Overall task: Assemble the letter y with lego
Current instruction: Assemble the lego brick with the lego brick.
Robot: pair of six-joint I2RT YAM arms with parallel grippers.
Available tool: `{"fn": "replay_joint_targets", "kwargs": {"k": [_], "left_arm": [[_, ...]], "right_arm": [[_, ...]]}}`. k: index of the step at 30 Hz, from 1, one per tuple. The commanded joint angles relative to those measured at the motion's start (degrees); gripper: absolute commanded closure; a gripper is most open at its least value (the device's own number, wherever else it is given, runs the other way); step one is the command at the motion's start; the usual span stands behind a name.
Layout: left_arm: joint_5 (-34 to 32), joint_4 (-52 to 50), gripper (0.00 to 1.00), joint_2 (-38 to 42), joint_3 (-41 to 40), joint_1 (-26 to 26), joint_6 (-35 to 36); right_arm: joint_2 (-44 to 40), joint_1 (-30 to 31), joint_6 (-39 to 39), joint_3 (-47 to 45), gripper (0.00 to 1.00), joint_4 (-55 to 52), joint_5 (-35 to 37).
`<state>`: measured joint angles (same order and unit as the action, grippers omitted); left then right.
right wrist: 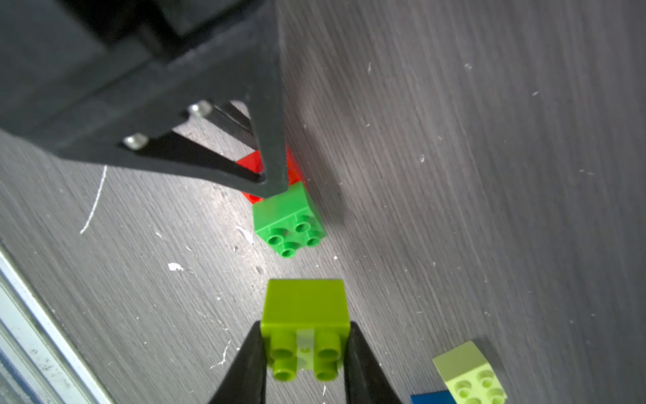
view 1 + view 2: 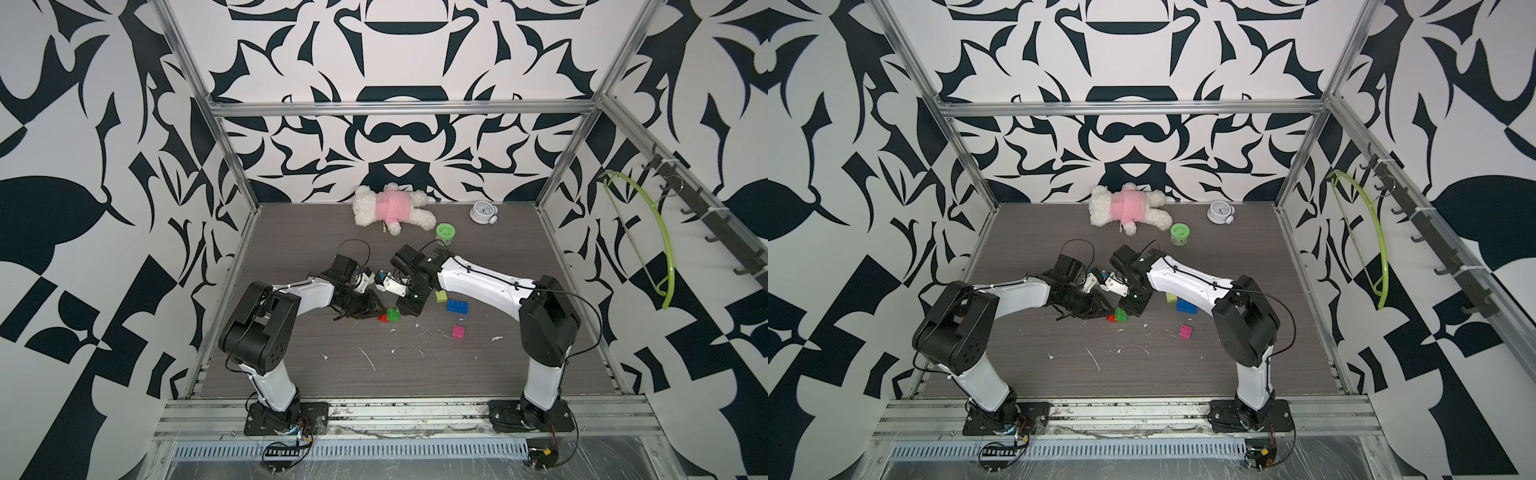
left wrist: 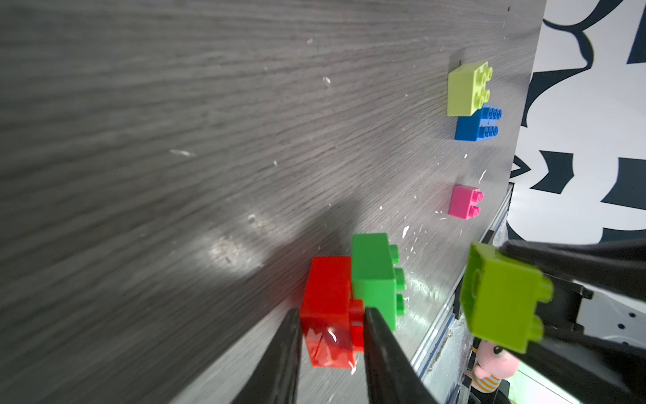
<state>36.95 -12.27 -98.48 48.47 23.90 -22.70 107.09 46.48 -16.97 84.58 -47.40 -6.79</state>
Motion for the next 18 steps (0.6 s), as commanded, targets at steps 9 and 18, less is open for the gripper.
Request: {"fn": "replay_joint_targets", "kwargs": {"k": [9,18], "left_arm": [[0.7,0.7,0.66,0.5,-3.5,-3.1,-0.3],[1.0,0.6,0.66,0.9,-4.4,-4.5,-0.3]], "right_arm": [[8.8,-2.4,6.8,7.5,0.84,-6.7,6.9],[11.5,-3.9,7.8,10.2,0.7,-7.7,7.0]]}}
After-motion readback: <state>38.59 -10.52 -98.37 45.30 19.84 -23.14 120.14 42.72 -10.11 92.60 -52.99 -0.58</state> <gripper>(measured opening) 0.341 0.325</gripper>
